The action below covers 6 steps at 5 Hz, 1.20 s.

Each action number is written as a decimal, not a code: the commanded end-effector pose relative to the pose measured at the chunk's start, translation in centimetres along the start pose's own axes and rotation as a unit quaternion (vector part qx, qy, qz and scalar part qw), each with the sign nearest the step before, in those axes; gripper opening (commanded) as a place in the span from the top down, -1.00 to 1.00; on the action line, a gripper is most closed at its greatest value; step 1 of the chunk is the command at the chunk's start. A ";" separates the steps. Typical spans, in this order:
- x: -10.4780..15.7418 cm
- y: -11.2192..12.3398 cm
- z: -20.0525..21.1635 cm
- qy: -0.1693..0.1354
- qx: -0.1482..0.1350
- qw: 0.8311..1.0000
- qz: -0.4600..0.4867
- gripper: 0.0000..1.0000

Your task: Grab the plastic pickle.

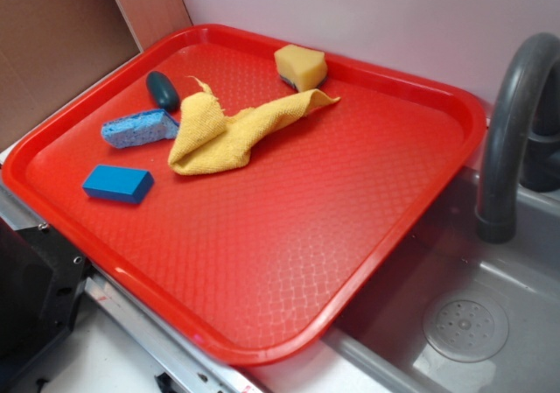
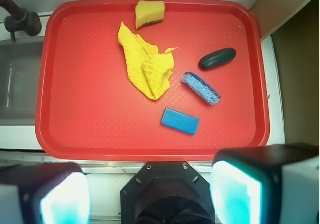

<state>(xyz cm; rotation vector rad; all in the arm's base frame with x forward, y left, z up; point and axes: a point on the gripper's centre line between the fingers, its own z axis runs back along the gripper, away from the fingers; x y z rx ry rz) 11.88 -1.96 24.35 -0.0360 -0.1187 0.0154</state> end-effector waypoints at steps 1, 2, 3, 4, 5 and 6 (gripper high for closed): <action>0.0 0.0 0.0 0.000 0.000 1.000 0.000 -1.00; 1.3 0.5 -1.3 0.004 0.027 0.994 0.104 -1.00; 3.0 1.9 -2.6 -0.010 0.035 0.973 0.226 -1.00; 4.8 3.4 -4.9 -0.047 0.047 0.937 0.344 -1.00; 6.6 6.3 -8.1 -0.038 0.071 0.886 0.456 -1.00; 8.8 8.6 -11.7 -0.071 0.094 0.846 0.519 -1.00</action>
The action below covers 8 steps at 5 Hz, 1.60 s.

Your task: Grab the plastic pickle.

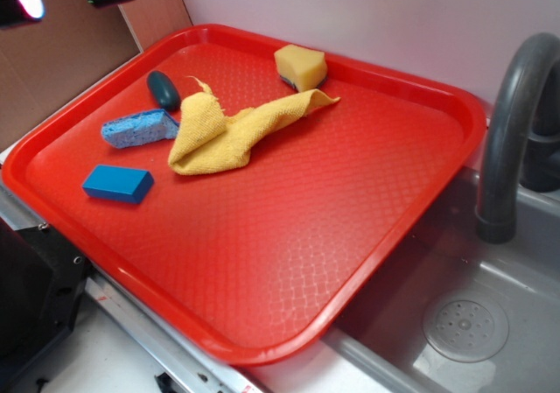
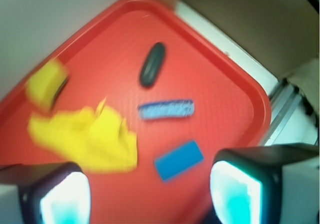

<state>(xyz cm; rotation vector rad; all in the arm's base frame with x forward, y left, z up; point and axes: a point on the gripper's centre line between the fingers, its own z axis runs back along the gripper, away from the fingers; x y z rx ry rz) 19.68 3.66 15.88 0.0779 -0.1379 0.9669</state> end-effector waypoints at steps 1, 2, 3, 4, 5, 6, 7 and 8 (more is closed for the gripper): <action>5.5 -0.4 -6.3 -0.058 0.001 0.993 0.105 -1.00; 7.2 -0.7 -9.0 -0.049 -0.009 0.993 0.105 -1.00; 8.2 -0.8 -11.7 -0.042 -0.001 0.993 0.110 -1.00; 8.5 -0.9 -13.6 -0.027 0.008 0.993 0.112 -1.00; 7.6 -1.7 -15.2 -0.003 0.012 0.995 0.096 -1.00; 7.0 -1.5 -15.7 -0.006 0.011 0.995 0.099 1.00; 6.7 -1.2 -16.4 0.011 0.005 0.994 0.113 1.00; 6.5 -1.2 -15.9 -0.003 0.021 0.993 0.112 1.00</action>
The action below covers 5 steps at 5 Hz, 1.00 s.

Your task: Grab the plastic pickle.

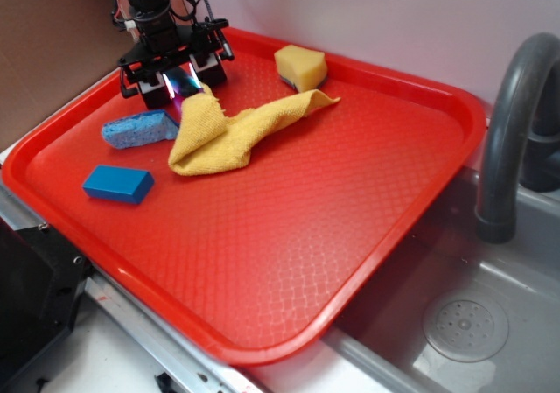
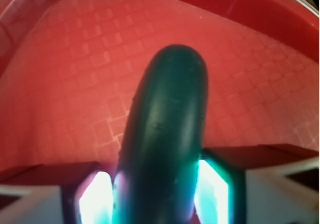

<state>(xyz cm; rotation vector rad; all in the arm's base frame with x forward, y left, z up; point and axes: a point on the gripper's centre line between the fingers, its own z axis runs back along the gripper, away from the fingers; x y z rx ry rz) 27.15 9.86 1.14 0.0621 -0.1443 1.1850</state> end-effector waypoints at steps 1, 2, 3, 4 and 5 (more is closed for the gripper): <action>-0.6 0.0 5.2 0.016 0.020 0.992 -0.122 1.00; -3.9 -1.2 10.7 0.003 -0.038 0.971 -0.238 1.00; -7.5 -2.2 16.4 0.046 -0.046 0.933 -0.355 1.00; -11.2 0.2 22.1 0.050 -0.121 0.877 -0.462 1.00; -12.1 2.0 24.0 0.069 -0.149 0.860 -0.483 1.00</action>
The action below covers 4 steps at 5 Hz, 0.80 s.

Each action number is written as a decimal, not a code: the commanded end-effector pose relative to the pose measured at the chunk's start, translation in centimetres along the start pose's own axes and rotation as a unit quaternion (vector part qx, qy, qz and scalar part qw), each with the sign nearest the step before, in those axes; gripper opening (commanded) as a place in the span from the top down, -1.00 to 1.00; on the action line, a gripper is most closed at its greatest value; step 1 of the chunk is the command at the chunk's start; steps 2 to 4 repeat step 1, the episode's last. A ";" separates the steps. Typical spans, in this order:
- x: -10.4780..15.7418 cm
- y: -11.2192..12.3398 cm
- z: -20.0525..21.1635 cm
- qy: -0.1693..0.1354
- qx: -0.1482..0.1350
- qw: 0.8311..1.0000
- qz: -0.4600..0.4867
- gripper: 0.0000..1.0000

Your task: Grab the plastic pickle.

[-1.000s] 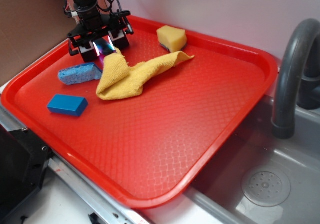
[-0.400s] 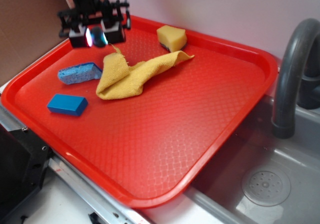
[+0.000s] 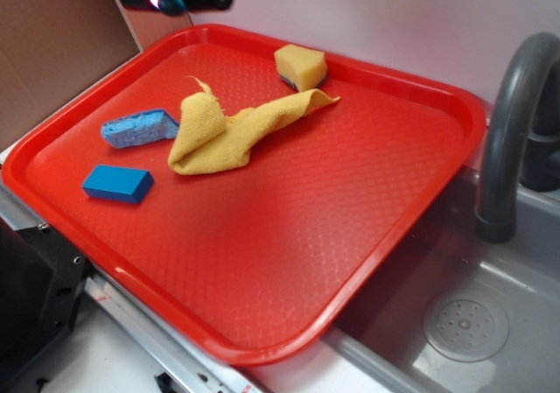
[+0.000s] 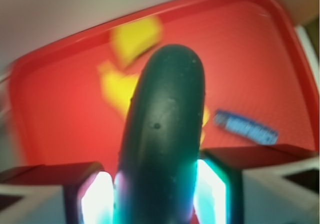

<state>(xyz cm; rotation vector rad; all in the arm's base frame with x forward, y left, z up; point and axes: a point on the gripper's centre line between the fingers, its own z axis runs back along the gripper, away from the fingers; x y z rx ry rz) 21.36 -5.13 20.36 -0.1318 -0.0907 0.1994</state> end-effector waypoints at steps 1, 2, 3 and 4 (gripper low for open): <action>-1.8 2.1 1.9 -0.015 -0.019 0.999 -0.022 1.00; -1.8 2.1 1.9 -0.015 -0.019 0.999 -0.022 1.00; -1.8 2.1 1.9 -0.015 -0.019 0.999 -0.022 1.00; -1.8 2.1 1.9 -0.015 -0.019 0.999 -0.022 1.00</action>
